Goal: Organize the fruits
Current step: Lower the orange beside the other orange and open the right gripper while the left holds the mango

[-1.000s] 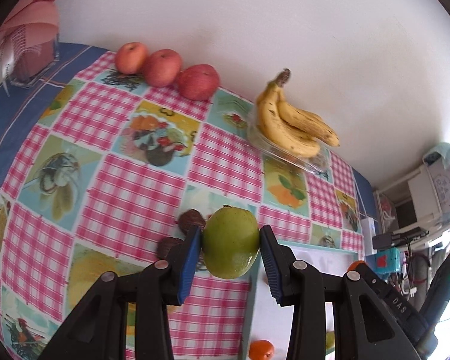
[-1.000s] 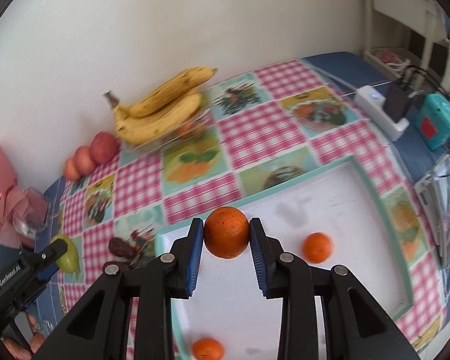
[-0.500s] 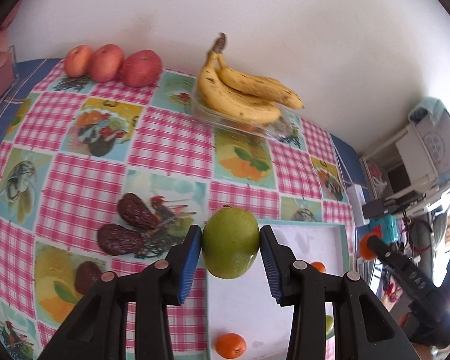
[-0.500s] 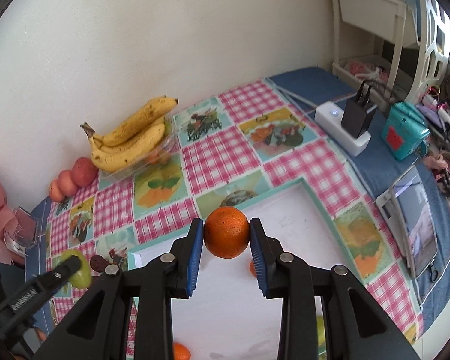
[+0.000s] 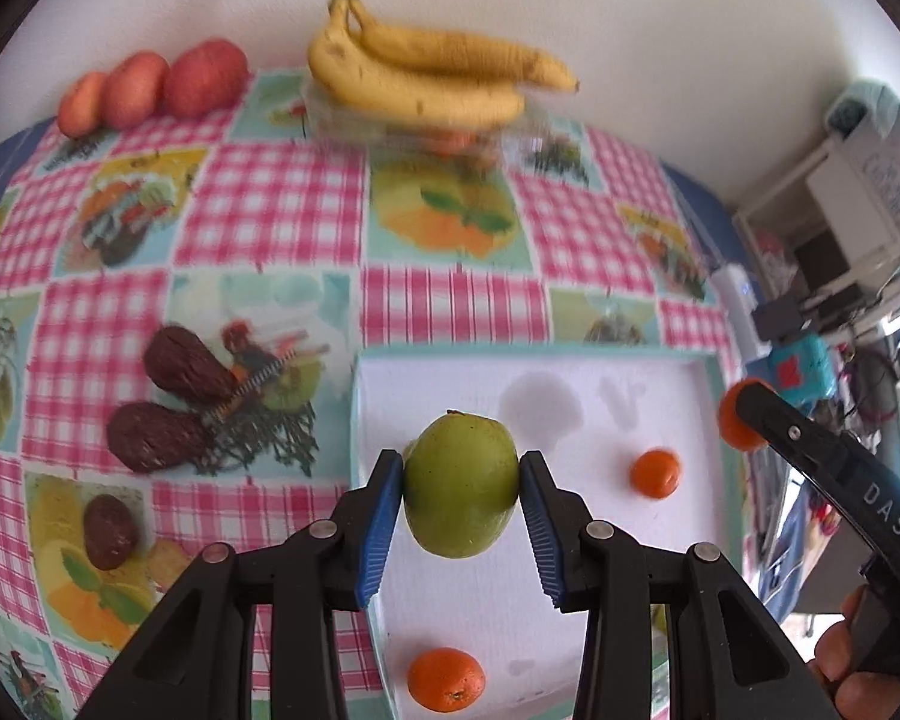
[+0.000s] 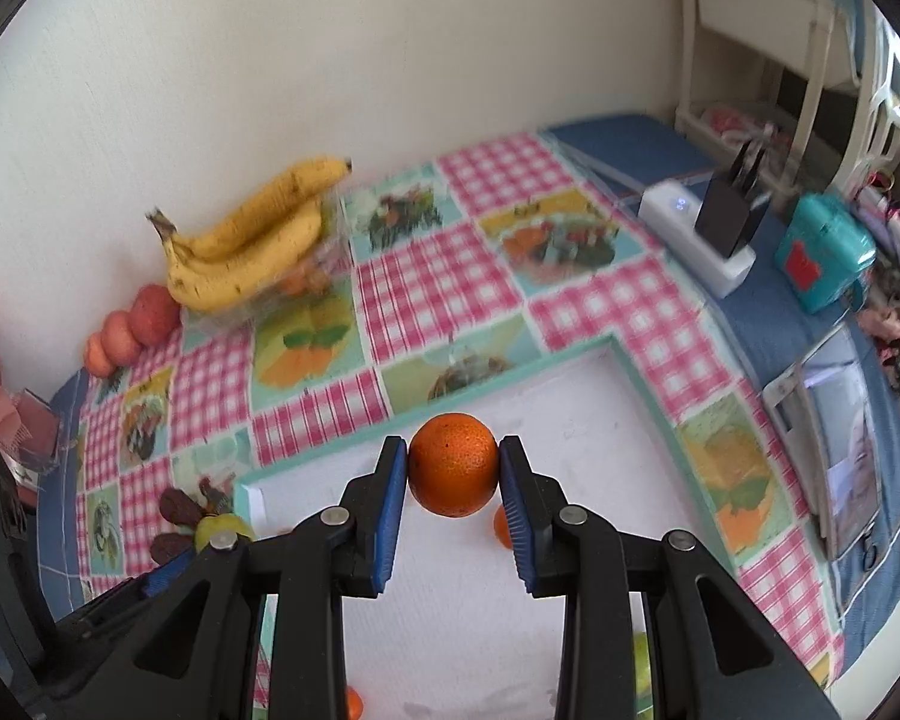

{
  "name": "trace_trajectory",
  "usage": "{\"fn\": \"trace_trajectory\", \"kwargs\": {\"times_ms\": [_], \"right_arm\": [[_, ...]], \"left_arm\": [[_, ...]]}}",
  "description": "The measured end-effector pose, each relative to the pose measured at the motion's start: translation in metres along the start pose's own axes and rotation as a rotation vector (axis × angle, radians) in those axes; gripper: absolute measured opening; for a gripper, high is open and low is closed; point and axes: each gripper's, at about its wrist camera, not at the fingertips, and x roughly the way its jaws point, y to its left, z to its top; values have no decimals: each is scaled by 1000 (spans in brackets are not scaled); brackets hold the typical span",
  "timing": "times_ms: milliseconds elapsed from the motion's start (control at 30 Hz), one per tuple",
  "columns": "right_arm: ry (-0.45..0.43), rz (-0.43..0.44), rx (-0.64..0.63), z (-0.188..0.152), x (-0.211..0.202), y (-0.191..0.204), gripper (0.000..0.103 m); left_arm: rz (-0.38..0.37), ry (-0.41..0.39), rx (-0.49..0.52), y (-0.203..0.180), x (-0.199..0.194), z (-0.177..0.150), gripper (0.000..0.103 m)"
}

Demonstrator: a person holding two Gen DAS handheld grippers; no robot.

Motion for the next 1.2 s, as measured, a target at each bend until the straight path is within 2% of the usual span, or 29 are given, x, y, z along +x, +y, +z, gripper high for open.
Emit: {"fn": "trace_trajectory", "kwargs": {"times_ms": [133,333,800,1200], "right_arm": [[83,-6,2,-10,30,-1,33],[149,-8,-18,-24,56,4,33],[192,-48,-18,-36,77,1,33],[199,-41,-5,-37,79,-2,33]], "left_arm": [[-25,81,-36,5,25,-10,42],[0,107,-27,3,35,-16,42],[-4,117,-33,5,41,-19,42],[-4,119,-49,7,40,-18,43]]}}
